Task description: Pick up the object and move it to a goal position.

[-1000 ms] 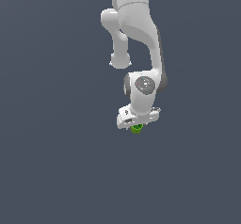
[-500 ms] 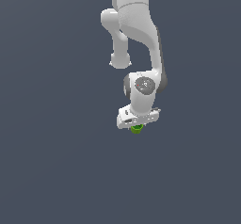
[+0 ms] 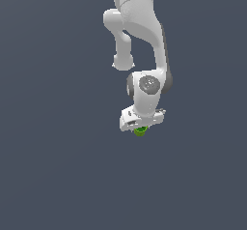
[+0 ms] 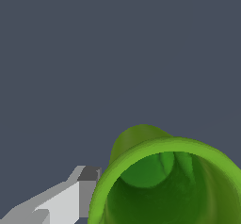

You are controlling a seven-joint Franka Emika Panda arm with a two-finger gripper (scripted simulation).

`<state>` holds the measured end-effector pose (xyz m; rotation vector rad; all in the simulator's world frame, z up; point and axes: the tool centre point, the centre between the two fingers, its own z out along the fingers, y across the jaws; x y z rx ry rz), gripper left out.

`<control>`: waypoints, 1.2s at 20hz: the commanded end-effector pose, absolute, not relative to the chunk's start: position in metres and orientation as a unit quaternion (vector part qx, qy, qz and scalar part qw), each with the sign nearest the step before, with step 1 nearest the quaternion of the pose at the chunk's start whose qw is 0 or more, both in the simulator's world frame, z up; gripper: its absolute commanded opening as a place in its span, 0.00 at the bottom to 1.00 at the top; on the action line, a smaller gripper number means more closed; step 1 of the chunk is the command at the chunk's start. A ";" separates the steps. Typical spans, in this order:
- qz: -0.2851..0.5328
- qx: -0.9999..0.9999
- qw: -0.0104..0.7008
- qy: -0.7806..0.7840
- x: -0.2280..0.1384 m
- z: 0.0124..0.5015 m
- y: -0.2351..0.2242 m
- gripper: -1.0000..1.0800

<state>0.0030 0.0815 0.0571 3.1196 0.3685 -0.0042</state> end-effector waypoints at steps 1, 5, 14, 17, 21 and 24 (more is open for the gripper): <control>0.000 0.993 0.000 0.117 0.005 0.071 0.081 0.00; 0.000 0.993 0.000 0.118 0.009 0.100 0.081 0.00; 0.000 0.993 0.000 0.118 0.020 0.194 0.079 0.00; 0.000 0.993 0.000 0.118 0.024 0.228 0.078 0.00; 0.000 0.993 0.000 0.118 0.030 0.272 0.077 0.00; 0.000 0.993 0.000 0.118 0.035 0.303 0.076 0.00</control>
